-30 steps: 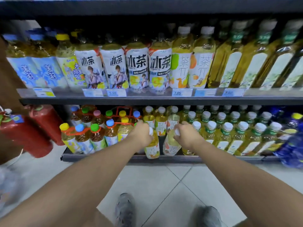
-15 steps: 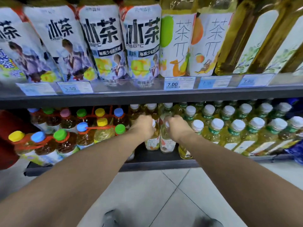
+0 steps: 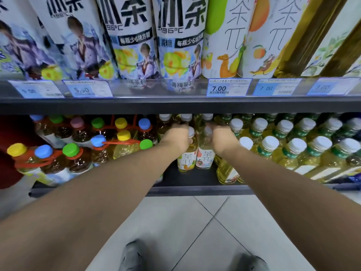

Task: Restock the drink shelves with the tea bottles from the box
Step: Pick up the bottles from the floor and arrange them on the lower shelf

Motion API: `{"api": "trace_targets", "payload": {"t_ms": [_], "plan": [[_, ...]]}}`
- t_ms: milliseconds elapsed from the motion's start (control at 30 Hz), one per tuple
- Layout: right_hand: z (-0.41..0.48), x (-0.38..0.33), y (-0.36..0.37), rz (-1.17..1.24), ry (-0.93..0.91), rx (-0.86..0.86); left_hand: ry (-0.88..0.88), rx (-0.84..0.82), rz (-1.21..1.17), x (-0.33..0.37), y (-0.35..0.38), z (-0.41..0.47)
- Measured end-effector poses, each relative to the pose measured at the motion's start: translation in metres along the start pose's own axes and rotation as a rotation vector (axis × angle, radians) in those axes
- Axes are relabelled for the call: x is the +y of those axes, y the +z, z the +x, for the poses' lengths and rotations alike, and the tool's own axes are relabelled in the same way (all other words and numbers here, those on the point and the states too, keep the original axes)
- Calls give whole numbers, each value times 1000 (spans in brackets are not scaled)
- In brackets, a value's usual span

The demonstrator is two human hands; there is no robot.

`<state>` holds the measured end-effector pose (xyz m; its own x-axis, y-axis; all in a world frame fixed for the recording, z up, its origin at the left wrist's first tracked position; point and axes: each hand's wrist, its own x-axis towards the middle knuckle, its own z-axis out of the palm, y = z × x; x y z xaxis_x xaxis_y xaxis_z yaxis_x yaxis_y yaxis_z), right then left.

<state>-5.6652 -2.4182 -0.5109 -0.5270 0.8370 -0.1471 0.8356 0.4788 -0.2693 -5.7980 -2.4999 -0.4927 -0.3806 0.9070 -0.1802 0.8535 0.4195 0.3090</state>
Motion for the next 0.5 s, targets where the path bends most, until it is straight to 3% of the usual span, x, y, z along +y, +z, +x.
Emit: {"api": "trace_targets", "payload": {"t_ms": [267, 500], "plan": [[-89, -44, -25, -66, -2, -88, 132, 91, 22, -21, -37, -92], [-175, -143, -29, -70, -245, -191, -23, -81, 171, -102, -78, -217]]}}
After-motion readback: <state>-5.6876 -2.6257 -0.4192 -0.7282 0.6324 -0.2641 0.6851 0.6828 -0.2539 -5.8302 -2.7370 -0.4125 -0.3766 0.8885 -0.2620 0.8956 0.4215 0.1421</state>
